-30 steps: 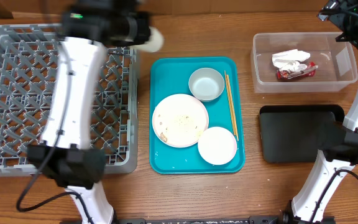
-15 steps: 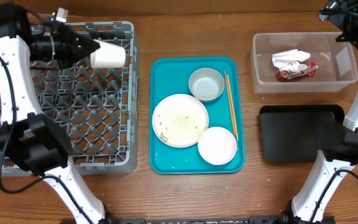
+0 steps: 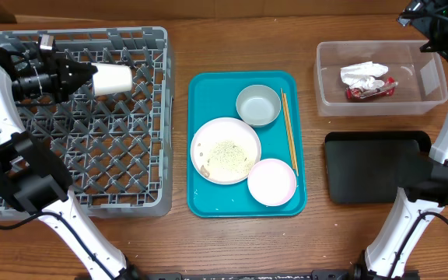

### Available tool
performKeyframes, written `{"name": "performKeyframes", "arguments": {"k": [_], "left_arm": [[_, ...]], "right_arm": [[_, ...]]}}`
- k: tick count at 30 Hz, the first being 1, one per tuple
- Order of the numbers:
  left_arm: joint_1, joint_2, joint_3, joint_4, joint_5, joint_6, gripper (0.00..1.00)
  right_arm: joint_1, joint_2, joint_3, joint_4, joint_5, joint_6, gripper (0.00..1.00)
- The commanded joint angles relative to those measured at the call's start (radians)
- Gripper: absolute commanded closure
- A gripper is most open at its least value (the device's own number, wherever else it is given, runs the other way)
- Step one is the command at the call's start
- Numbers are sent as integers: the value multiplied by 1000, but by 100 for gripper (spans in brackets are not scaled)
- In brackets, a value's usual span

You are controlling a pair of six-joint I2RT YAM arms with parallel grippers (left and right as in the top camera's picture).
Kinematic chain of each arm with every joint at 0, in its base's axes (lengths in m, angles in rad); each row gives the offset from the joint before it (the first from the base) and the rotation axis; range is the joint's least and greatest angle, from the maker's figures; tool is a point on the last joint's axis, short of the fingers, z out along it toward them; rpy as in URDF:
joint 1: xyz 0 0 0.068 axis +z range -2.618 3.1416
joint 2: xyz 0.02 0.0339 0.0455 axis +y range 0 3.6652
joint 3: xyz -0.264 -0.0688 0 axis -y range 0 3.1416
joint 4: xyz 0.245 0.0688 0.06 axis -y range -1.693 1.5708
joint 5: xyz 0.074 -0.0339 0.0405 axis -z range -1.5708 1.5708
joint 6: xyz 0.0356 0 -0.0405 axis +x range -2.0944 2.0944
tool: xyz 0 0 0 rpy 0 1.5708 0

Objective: Sort waste into correct bins and load items into the dishwasher
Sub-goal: 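Lift the white paper cup and carry it over the dish rack, then turn the cup upside down and lower it onto the rack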

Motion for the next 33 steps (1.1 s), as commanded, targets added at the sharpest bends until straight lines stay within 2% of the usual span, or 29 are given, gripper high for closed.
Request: {"name": "performKeyframes", "arguments": {"k": [1, 5, 16, 20, 33], "left_arm": [[-8, -6, -14, 16, 20, 52, 96], [-14, -6, -60, 87, 90, 43, 96], [2, -6, -190, 319, 116, -142, 96], [0, -6, -217, 356, 161, -141, 96], [-3, -6, -218, 479, 159, -159, 96]], "right_arm": [[0, -13, 8, 4, -2, 1, 0], [0, -13, 8, 4, -2, 1, 0], [0, -13, 8, 4, -2, 1, 0], [0, -13, 8, 4, -2, 1, 0], [0, -13, 8, 4, -2, 1, 0]]}}
